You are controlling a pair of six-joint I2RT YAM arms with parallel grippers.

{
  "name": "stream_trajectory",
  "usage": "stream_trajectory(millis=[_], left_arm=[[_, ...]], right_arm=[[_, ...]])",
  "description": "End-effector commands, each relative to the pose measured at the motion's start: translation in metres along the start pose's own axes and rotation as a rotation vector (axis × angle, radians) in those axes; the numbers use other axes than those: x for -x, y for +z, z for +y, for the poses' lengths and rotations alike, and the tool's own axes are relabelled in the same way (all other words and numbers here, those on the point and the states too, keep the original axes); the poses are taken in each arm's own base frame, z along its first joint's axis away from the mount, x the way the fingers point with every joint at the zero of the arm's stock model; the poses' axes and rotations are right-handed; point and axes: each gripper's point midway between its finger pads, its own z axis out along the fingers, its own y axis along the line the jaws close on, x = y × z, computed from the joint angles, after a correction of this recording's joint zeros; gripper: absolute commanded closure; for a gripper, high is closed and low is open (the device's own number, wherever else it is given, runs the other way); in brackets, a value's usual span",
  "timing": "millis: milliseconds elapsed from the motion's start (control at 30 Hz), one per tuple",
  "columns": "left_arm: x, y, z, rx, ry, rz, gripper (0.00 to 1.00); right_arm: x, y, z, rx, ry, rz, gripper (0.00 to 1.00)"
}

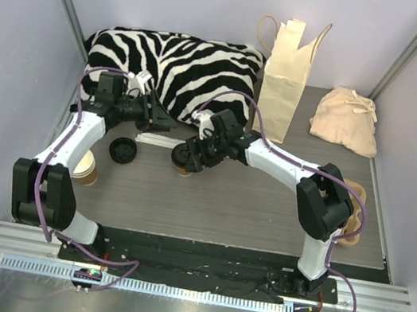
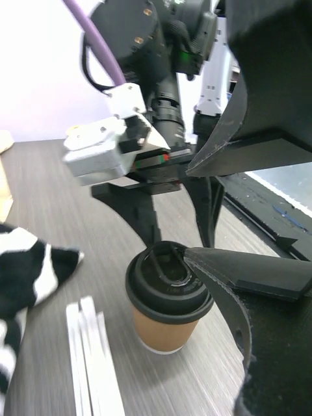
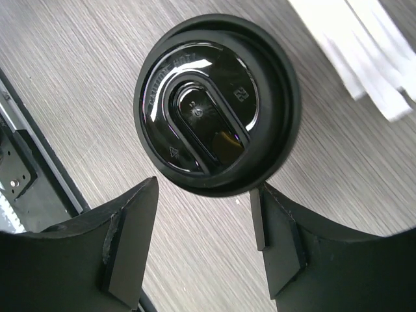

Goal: Pack the takeout coffee

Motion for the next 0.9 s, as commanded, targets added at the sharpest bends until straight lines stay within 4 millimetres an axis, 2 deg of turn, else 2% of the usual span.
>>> stream_trajectory(millis=[0, 100, 133, 233, 500, 533, 567, 733, 800, 833, 867], left_arm=[[0.007, -0.021, -0.01, -0.015, 0.047, -0.051, 0.48], [0.009, -0.027, -0.011, -0.012, 0.057, -0.071, 0.47], [0.018, -0.036, -0.003, 0.006, 0.044, -0.106, 0.47], [0.023, -0.043, 0.002, 0.016, 0.032, -0.134, 0.47], [0.04, -0.062, 0.008, 0.033, 0.023, -0.203, 0.42], [0.042, -0.065, 0.01, 0.038, 0.019, -0.211, 0.41], [0.044, -0.066, 0.009, 0.041, 0.026, -0.217, 0.41], [0.047, -0.071, 0.005, 0.047, 0.038, -0.231, 0.36], [0.049, -0.073, 0.003, 0.053, 0.051, -0.241, 0.33], [0.049, -0.075, 0.0, 0.054, 0.064, -0.248, 0.32], [0.05, -0.077, -0.001, 0.056, 0.083, -0.254, 0.27]], right_arm=[[0.039, 0.007, 0.013, 0.023, -0.082, -0.101, 0.33], [0.045, 0.015, 0.015, 0.029, -0.086, -0.108, 0.34], [0.048, 0.016, 0.015, 0.029, -0.091, -0.113, 0.34], [0.054, 0.026, 0.016, 0.032, -0.091, -0.122, 0.34], [0.074, 0.054, 0.027, 0.072, -0.07, -0.148, 0.34], [0.071, 0.059, 0.026, 0.078, -0.055, -0.135, 0.34], [0.077, 0.057, 0.031, 0.094, -0.05, -0.14, 0.34], [0.074, 0.039, 0.036, 0.098, -0.059, -0.111, 0.31], [0.081, 0.017, 0.043, 0.11, -0.085, -0.118, 0.29], [0.073, 0.008, 0.042, 0.106, -0.073, -0.078, 0.28], [0.082, -0.015, 0.041, 0.105, -0.083, -0.103, 0.25]])
